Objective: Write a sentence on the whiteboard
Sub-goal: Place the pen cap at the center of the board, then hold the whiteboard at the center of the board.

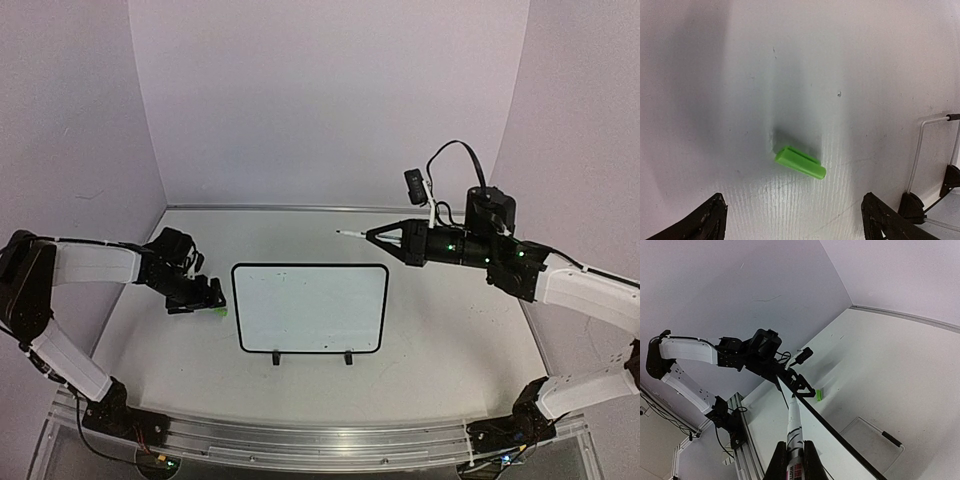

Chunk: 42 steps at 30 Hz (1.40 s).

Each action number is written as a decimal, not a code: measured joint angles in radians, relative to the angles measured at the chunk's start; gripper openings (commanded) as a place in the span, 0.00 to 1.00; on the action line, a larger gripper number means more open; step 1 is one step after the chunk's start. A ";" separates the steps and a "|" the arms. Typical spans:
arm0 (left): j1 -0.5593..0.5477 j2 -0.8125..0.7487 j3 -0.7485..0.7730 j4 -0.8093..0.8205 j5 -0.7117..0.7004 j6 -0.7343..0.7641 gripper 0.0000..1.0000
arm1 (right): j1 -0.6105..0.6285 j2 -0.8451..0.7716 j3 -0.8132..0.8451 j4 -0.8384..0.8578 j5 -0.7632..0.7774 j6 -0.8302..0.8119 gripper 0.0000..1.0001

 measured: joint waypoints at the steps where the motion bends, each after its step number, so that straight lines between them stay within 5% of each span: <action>1: 0.000 -0.015 0.003 -0.014 -0.016 0.001 0.93 | 0.001 0.000 0.000 -0.002 0.001 -0.001 0.00; 13: 0.017 -0.222 0.355 -0.235 -0.150 0.221 0.94 | 0.091 -0.037 0.051 -0.104 0.086 -0.081 0.00; 18: 0.037 -0.282 0.391 -0.227 0.042 0.372 0.93 | 0.165 -0.058 0.058 -0.115 0.127 -0.115 0.00; 28: 0.036 -0.342 0.224 -0.154 0.484 0.510 0.92 | 0.285 -0.053 0.059 -0.100 0.187 -0.125 0.00; 42: 0.033 -0.304 0.220 -0.138 0.605 0.608 0.93 | 0.458 0.150 0.058 0.082 0.311 -0.117 0.00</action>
